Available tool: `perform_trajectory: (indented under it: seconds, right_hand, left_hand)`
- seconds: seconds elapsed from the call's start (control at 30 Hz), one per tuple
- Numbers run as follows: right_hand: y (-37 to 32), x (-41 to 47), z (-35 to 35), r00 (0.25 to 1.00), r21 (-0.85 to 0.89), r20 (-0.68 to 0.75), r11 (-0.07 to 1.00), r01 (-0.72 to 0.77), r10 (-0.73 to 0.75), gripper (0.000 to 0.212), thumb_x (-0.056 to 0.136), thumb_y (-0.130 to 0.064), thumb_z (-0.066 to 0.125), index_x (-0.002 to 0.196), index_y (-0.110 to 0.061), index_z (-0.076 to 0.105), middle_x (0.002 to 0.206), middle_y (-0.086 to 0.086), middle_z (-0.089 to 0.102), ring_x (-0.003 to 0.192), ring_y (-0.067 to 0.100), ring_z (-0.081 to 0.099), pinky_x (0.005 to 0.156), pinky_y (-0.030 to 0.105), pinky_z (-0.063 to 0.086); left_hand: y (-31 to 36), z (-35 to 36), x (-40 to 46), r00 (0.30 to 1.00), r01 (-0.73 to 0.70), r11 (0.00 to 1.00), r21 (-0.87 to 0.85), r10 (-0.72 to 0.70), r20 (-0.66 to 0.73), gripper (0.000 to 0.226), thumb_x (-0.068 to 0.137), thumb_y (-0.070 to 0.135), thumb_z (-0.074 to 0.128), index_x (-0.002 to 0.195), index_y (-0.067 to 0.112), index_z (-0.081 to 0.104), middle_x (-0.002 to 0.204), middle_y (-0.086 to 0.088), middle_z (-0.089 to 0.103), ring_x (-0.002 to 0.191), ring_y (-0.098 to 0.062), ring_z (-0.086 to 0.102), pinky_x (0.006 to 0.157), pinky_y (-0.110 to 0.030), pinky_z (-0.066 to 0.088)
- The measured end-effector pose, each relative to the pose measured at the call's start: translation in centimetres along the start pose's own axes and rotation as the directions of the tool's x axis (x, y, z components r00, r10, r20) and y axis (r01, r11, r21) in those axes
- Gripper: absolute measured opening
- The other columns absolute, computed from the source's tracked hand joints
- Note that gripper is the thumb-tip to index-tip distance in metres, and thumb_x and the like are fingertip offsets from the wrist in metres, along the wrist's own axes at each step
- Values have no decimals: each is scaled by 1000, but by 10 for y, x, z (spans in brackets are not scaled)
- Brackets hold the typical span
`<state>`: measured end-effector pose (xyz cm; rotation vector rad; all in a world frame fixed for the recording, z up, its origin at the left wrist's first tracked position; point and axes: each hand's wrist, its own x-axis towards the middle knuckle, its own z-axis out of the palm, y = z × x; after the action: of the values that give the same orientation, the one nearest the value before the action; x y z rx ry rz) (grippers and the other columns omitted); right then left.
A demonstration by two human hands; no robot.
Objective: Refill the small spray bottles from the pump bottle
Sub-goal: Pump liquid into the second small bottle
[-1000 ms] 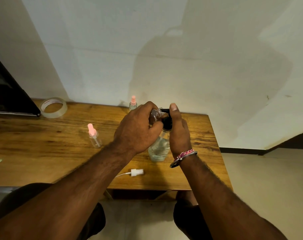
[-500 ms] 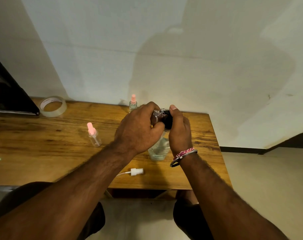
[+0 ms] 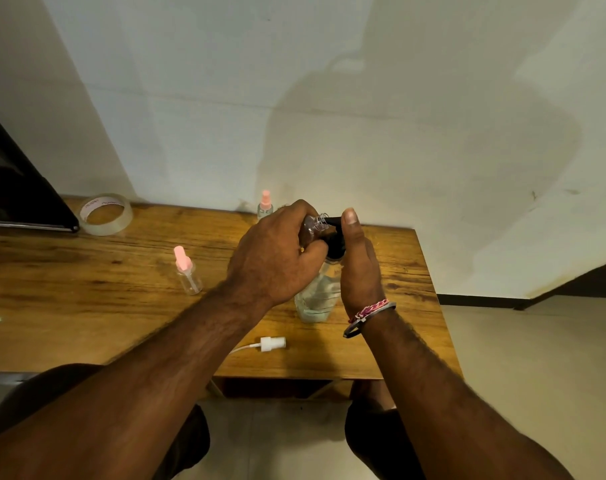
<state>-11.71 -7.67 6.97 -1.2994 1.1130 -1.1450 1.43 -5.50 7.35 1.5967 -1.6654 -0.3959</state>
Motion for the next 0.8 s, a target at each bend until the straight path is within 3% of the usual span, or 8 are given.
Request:
perform_trajectory:
  seconds: [0.27, 0.47, 0.67, 0.8]
  right_hand:
    - [-3, 2, 3, 999, -33, -41, 999, -29, 28, 45, 109, -32, 40, 92, -10, 75, 76, -8, 75, 77, -1, 69, 68, 11, 51]
    - [-8, 1, 2, 995, 18, -81, 999, -51, 52, 40, 108, -15, 43, 75, -22, 63, 57, -29, 66, 57, -15, 60, 56, 5, 45]
    - [-3, 6, 1, 995, 13, -97, 1000, -5, 6, 41, 107, -16, 45, 70, -17, 62, 57, -15, 64, 59, -7, 57, 57, 12, 46]
    - [-2, 5, 1, 997, 7, -79, 1000, -8, 8, 39, 108, -19, 44, 74, -19, 65, 61, -22, 67, 62, -10, 60, 59, 9, 47]
  left_hand:
    - [-1, 0, 0, 1000, 11, 1000, -10, -11, 6, 27, 86, 34, 60, 111, 24, 62, 89, 7, 64, 77, -13, 59, 60, -26, 39]
    - [-3, 5, 0, 1000, 7, 1000, 21, -7, 18, 33, 84, 39, 57, 113, 24, 62, 93, 7, 65, 82, -15, 60, 63, -28, 42]
    - [-5, 5, -1, 1000, 12, 1000, 16, -13, 11, 31, 85, 36, 58, 113, 23, 62, 92, 7, 65, 81, -15, 59, 63, -27, 42]
    - [-3, 4, -1, 1000, 8, 1000, 4, -8, 12, 30, 84, 37, 57, 110, 23, 62, 90, 6, 65, 79, -15, 60, 63, -29, 44]
